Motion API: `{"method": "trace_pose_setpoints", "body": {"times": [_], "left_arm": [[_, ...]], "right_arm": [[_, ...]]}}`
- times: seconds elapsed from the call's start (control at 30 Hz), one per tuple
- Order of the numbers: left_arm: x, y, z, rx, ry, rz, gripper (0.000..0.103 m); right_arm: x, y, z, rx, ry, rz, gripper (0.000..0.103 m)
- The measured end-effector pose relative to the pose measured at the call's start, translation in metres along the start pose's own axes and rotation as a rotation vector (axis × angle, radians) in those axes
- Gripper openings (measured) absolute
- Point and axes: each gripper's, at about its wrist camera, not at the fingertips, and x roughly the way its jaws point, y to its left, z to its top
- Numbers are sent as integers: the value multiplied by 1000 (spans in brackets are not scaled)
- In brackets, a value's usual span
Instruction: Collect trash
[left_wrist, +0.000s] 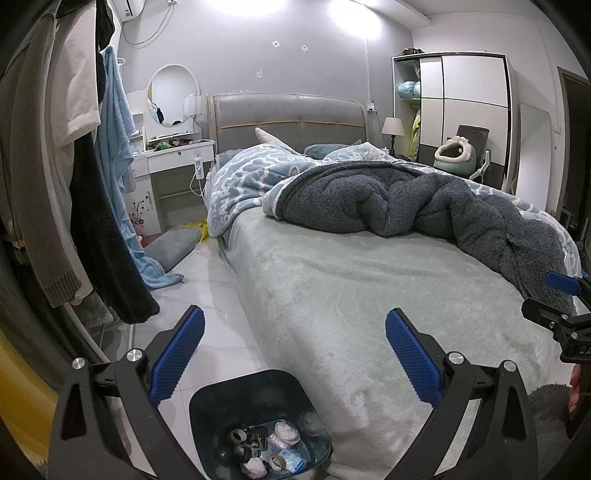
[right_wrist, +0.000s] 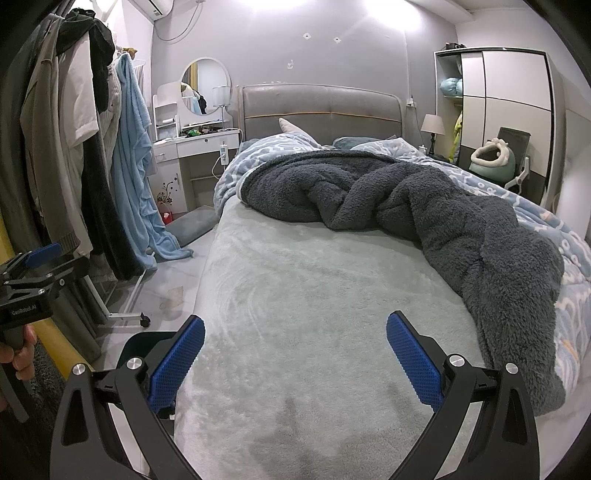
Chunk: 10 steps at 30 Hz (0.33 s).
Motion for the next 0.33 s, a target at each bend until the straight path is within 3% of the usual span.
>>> {"method": "trace_pose_setpoints", "body": {"times": [0.33], "left_arm": [[-1,3,-7,-9,0,7,100]], "right_arm": [[0,0,0,1,0,0,100]]}}
